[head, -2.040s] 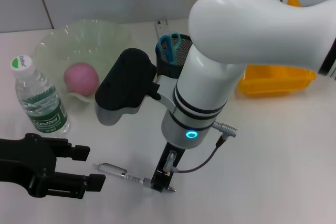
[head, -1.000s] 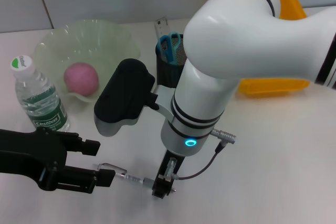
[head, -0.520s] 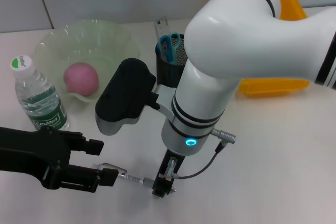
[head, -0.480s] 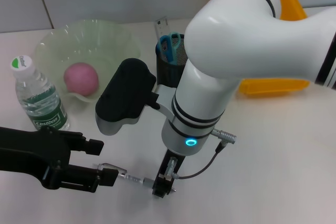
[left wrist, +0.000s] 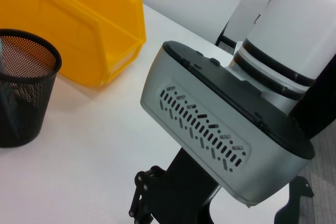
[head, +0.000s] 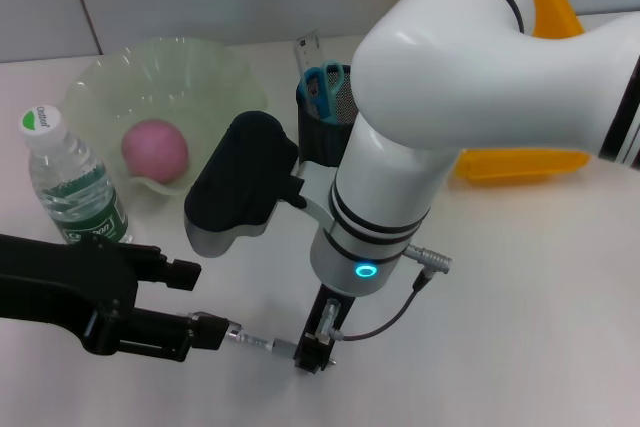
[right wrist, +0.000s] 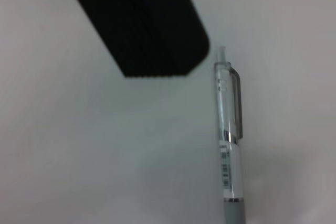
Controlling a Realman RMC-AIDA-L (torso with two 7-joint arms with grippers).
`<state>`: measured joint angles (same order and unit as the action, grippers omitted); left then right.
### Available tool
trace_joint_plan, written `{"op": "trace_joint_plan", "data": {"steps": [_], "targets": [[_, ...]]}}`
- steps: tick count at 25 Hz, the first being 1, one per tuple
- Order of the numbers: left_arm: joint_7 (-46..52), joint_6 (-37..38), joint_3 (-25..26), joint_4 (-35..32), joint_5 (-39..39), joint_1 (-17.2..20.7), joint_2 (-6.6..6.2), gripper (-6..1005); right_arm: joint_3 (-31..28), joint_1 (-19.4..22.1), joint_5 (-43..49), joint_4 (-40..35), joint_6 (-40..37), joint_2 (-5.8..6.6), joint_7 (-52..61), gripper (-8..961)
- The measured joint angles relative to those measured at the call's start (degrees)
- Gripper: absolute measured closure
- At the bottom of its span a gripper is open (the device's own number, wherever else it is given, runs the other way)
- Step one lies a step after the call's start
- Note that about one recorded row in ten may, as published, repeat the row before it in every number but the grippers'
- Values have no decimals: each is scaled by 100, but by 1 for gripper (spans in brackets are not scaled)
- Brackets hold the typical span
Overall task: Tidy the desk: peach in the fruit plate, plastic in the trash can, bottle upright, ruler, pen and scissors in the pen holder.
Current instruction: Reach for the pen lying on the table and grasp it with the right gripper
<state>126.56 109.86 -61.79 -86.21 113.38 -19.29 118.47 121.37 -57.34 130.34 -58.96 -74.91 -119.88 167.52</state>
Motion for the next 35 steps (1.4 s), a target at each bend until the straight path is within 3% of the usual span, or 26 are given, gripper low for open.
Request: {"op": "trace_joint_plan", "data": {"steps": [35], "targets": [[27,-90,-40,8,0,-114,9,214,0,-3,29,25,-85,0,-127,710]]}}
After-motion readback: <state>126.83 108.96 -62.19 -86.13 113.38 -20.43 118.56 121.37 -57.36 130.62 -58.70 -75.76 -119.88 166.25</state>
